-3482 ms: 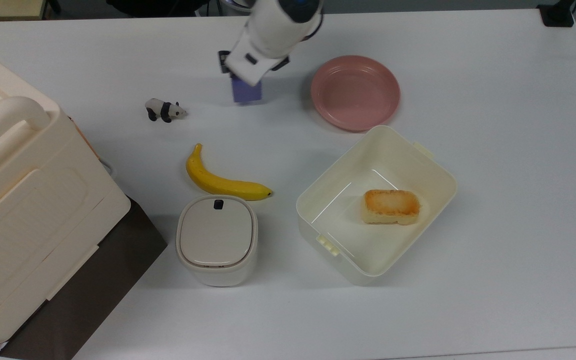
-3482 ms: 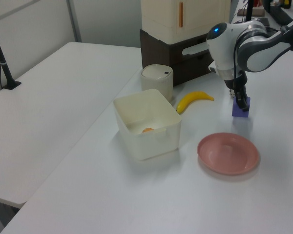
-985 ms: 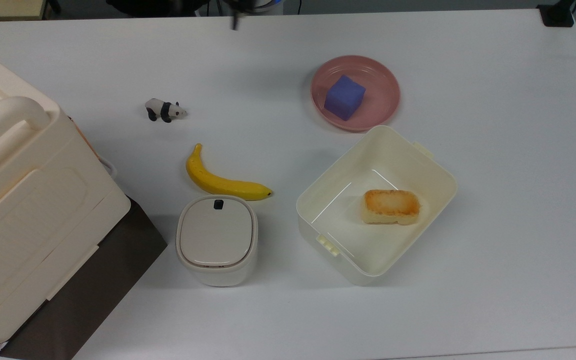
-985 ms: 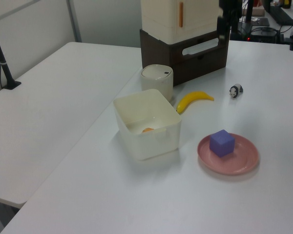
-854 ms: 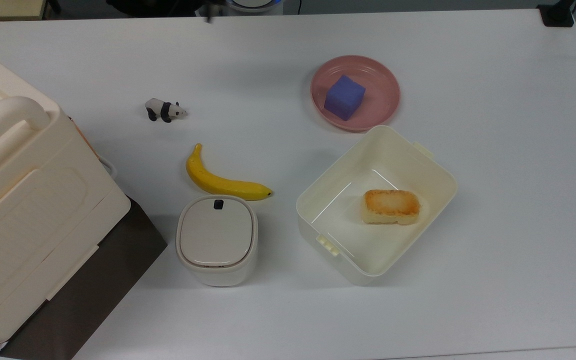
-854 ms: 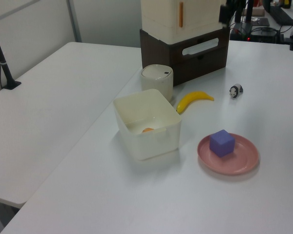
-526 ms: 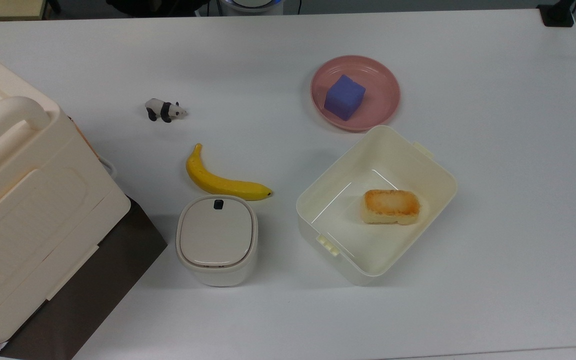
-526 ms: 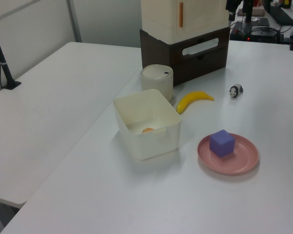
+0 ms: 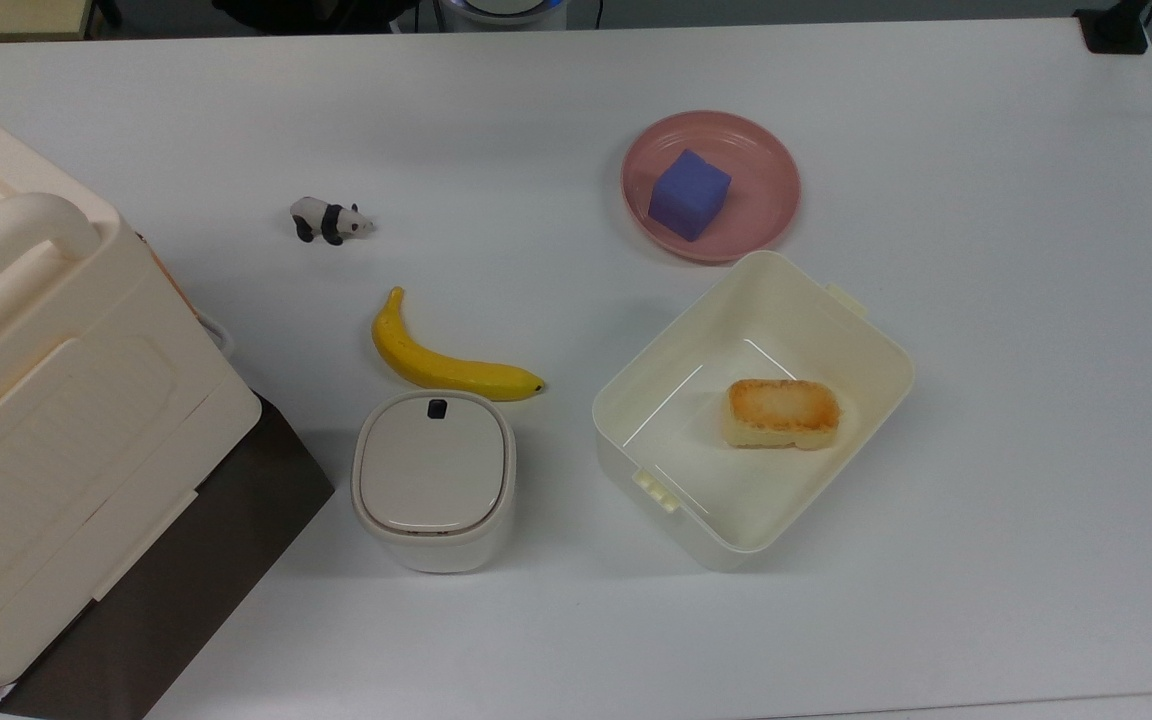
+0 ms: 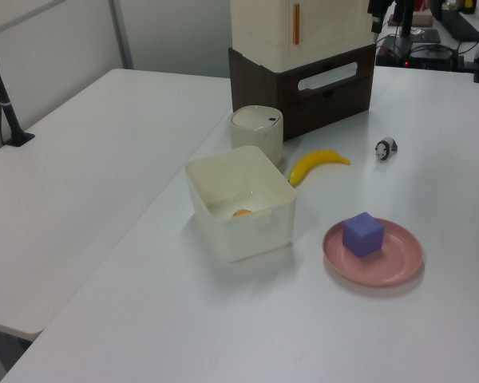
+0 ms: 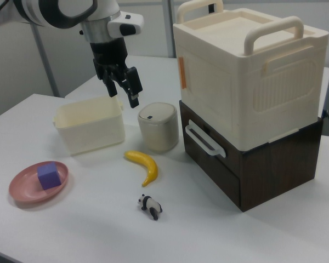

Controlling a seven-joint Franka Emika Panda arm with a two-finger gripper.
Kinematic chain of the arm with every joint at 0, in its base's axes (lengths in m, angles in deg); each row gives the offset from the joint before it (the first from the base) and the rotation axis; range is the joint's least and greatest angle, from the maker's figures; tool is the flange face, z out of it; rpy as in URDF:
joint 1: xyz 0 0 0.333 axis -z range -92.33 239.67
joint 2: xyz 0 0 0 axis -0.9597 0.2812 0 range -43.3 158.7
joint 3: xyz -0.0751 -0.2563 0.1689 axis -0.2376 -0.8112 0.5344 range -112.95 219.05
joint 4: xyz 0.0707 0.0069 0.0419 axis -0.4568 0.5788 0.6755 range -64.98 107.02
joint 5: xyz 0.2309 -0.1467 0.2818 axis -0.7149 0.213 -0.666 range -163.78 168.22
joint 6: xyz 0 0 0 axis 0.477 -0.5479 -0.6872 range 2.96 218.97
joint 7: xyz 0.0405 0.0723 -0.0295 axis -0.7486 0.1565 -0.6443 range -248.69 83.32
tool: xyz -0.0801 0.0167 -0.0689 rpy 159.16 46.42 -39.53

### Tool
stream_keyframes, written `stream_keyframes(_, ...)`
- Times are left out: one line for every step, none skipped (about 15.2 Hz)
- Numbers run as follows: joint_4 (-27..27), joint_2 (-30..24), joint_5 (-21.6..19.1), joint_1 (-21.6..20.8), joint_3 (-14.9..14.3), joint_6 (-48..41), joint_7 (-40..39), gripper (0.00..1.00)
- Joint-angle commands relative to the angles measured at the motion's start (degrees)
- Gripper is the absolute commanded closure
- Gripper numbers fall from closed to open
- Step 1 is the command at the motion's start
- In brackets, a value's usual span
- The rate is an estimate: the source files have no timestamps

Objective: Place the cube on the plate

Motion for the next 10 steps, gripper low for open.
stream_keyframes(-0.19,-0.43,-2.0,-1.09,-1.03,-0.14,-4.55,0.0)
stream_keyframes(-0.1,-0.52,-2.44,-1.26,-0.42,-0.58,-4.2,0.0)
stream_keyframes(-0.19,-0.44,-2.61,-1.35,0.11,-1.28,-3.5,0.0)
stream_keyframes(-0.1,-0.43,-2.88,-0.74,2.9,-2.5,-2.19,0.0)
stream_keyframes(-0.1,-0.26,-2.88,-0.47,4.41,-1.99,-0.78,0.0)
stream_keyframes(-0.1,-0.08,-2.97,-0.65,4.6,-1.72,0.36,0.0)
stream_keyframes(-0.1,-0.17,-2.97,-0.74,4.69,-1.72,1.07,0.0)
stream_keyframes(0.16,-0.26,-2.97,-0.91,4.69,-1.9,0.99,0.0)
stream_keyframes(0.34,-0.35,-2.97,-1.09,4.69,-1.81,0.99,0.0)
stream_keyframes(0.34,-0.26,-2.97,-1.09,4.77,-1.72,0.99,0.0)
